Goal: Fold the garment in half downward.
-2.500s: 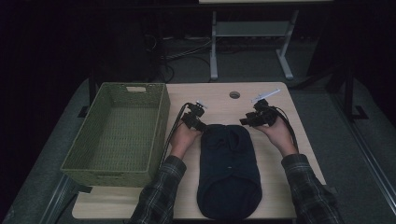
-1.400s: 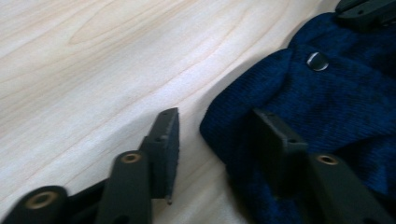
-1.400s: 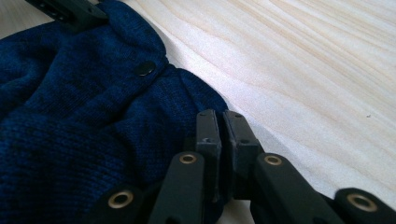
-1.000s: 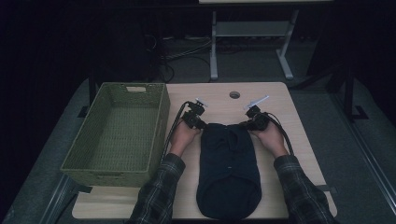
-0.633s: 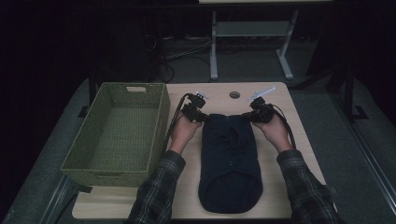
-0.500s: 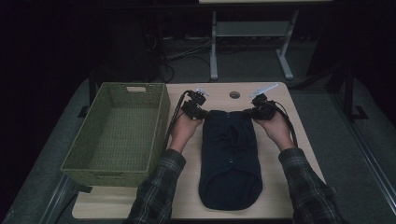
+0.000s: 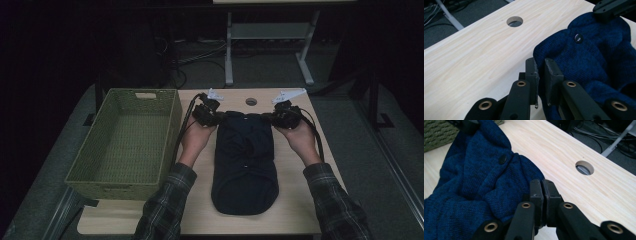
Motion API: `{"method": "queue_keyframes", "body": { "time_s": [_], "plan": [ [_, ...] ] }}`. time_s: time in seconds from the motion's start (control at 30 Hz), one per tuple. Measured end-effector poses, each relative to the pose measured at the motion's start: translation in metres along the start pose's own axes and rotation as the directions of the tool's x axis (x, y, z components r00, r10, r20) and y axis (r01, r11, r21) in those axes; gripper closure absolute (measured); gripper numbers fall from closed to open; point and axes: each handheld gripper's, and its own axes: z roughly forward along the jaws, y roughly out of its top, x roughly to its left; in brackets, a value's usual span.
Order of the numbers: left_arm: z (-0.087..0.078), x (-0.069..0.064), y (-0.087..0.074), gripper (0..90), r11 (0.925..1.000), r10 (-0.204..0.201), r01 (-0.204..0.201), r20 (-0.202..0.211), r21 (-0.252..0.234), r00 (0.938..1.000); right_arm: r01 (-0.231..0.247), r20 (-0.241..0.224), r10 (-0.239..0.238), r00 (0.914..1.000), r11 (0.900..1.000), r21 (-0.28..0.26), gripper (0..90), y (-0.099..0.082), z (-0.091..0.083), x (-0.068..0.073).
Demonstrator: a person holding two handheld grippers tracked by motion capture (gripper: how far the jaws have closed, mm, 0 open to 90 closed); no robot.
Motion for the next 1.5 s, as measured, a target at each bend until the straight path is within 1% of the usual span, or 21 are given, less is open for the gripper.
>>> {"method": "queue_keyframes", "body": {
  "time_s": [0.13, 0.23, 0.27, 0.37, 0.43, 0.57, 0.63, 0.7, 0.8, 0.87, 0.9, 1.03, 1.2, 1.27, 1.33, 1.43, 1.47, 1.5],
  "plan": [
    [-0.004, -0.004, -0.009, 82.2, 1.0000, 0.002, -0.002, 0.013, -0.007, 0.9999, 0.010, -0.011, -0.010, 0.9999, 0.9999, -0.009, 86.9, -0.007, -0.003, 0.006],
    [-0.009, -0.007, -0.009, 82.1, 0.9998, 0.012, -0.012, 0.015, -0.013, 0.9998, 0.030, -0.008, -0.030, 0.9995, 0.9994, -0.019, 86.9, -0.009, -0.007, 0.012],
    [-0.013, -0.008, -0.008, 82.1, 0.9995, 0.018, -0.018, 0.010, -0.024, 0.9998, 0.035, -0.006, -0.035, 0.9994, 0.9992, -0.021, 86.9, -0.008, -0.010, 0.014],
    [-0.017, -0.006, 0.000, 82.1, 0.9993, 0.022, -0.022, 0.000, -0.030, 0.9998, 0.049, 0.010, -0.049, 0.9987, 0.9979, -0.042, 86.9, -0.002, -0.017, 0.017],
    [-0.020, -0.005, 0.006, 82.1, 0.9989, 0.024, -0.024, -0.007, -0.039, 0.9997, 0.058, 0.021, -0.057, 0.9982, 0.9972, -0.048, 86.9, 0.003, -0.020, 0.016],
    [-0.029, -0.004, 0.020, 82.1, 0.9971, 0.029, -0.031, -0.026, -0.070, 0.9993, 0.056, 0.036, -0.053, 0.9979, 0.9959, -0.071, 86.9, 0.016, -0.027, 0.012],
    [-0.031, -0.006, 0.021, 81.9, 0.9974, 0.032, -0.034, -0.025, -0.063, 0.9992, 0.055, 0.034, -0.052, 0.9981, 0.9952, -0.081, 86.8, 0.020, -0.030, 0.012],
    [-0.030, -0.008, 0.016, 81.8, 0.9978, 0.044, -0.044, -0.018, -0.050, 0.9989, 0.054, 0.026, -0.052, 0.9983, 0.9953, -0.080, 86.7, 0.017, -0.031, 0.014],
    [-0.029, -0.010, 0.003, 81.8, 0.9989, 0.023, -0.022, 0.023, -0.040, 0.9995, 0.055, 0.012, -0.054, 0.9985, 0.9963, -0.066, 86.7, 0.007, -0.028, 0.020],
    [-0.030, -0.012, -0.005, 81.8, 0.9994, 0.013, -0.012, 0.042, -0.032, 0.9990, 0.055, 0.000, -0.055, 0.9985, 0.9967, -0.060, 86.7, -0.002, -0.027, 0.025],
    [-0.031, -0.014, -0.008, 81.8, 0.9994, 0.016, -0.014, 0.048, -0.031, 0.9987, 0.055, -0.006, -0.055, 0.9985, 0.9967, -0.060, 86.7, -0.005, -0.027, 0.027],
    [-0.036, -0.021, -0.015, 81.8, 0.9996, 0.023, -0.022, 0.056, -0.020, 0.9982, 0.061, -0.020, -0.063, 0.9978, 0.9963, -0.061, 86.6, -0.015, -0.031, 0.037],
    [-0.043, -0.030, -0.024, 81.6, 0.9994, 0.031, -0.029, 0.075, -0.021, 0.9967, 0.041, -0.045, -0.044, 0.9980, 0.9968, -0.069, 86.2, -0.024, -0.037, 0.044],
    [-0.045, -0.034, -0.028, 81.6, 0.9992, 0.040, -0.039, 0.084, -0.009, 0.9957, 0.029, -0.053, -0.033, 0.9981, 0.9971, -0.070, 86.0, -0.029, -0.039, 0.048],
    [-0.046, -0.038, -0.033, 81.5, 0.9995, 0.032, -0.032, 0.097, -0.003, 0.9947, 0.025, -0.064, -0.029, 0.9975, 0.9977, -0.063, 86.0, -0.033, -0.040, 0.051],
    [-0.046, -0.040, -0.038, 81.5, 0.9996, 0.023, -0.025, 0.120, 0.011, 0.9925, 0.017, -0.082, -0.022, 0.9964, 0.9984, -0.053, 85.8, -0.040, -0.040, 0.055],
    [-0.046, -0.041, -0.041, 81.5, 0.9997, 0.011, -0.014, 0.132, 0.020, 0.9912, 0.013, -0.088, -0.017, 0.9960, 0.9987, -0.049, 85.8, -0.042, -0.040, 0.056],
    [-0.046, -0.042, -0.043, 81.5, 0.9996, 0.010, -0.013, 0.141, 0.023, 0.9900, 0.012, -0.096, -0.016, 0.9953, 0.9990, -0.043, 85.7, -0.044, -0.041, 0.058]
  ]
}}
